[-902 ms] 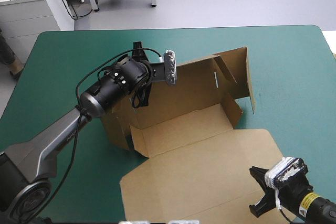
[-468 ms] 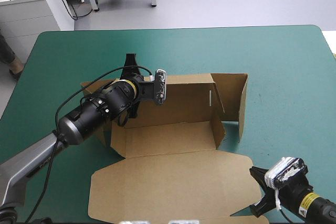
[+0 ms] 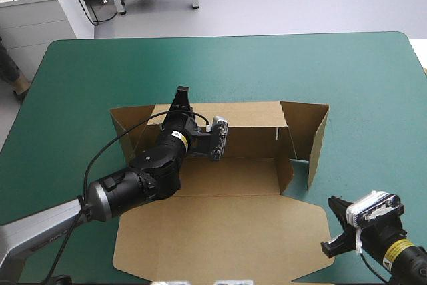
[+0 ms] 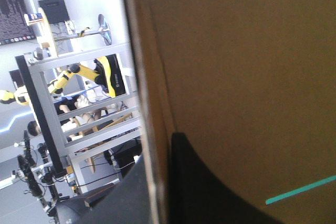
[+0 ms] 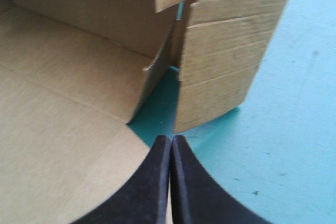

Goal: Fold the box

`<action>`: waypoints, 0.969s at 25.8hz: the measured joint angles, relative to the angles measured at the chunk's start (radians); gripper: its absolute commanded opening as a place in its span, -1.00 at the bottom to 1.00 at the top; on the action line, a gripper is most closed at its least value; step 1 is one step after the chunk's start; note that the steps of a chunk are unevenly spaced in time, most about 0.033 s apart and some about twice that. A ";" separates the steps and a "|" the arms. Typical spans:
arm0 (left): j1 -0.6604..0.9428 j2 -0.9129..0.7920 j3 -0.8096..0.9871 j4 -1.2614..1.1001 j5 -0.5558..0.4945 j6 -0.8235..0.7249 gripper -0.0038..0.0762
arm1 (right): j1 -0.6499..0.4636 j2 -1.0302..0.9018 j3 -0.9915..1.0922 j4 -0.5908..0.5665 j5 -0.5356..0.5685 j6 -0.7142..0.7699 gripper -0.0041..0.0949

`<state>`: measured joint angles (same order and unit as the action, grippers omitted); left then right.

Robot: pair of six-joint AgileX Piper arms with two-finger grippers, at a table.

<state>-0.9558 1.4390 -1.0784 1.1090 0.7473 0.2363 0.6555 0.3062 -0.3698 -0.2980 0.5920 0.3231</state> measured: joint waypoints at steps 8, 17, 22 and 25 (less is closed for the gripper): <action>-0.004 0.000 0.033 0.085 -0.013 -0.150 -0.92 | 0.000 0.000 -0.057 -0.219 -0.002 0.194 0.13; -0.052 -0.019 0.040 0.092 0.038 -0.181 -0.92 | 0.000 0.013 -0.243 -0.223 0.199 0.274 0.26; -0.074 -0.026 0.073 0.113 0.057 -0.186 -0.92 | 0.000 0.134 -0.445 -0.236 0.350 0.288 0.17; -0.085 -0.032 0.099 0.152 0.056 -0.215 -0.92 | 0.000 0.235 -0.549 -0.257 0.366 0.287 0.15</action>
<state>-1.0403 1.4069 -0.9789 1.2610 0.8031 0.0214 0.6555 0.5415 -0.9186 -0.5545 0.9579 0.6101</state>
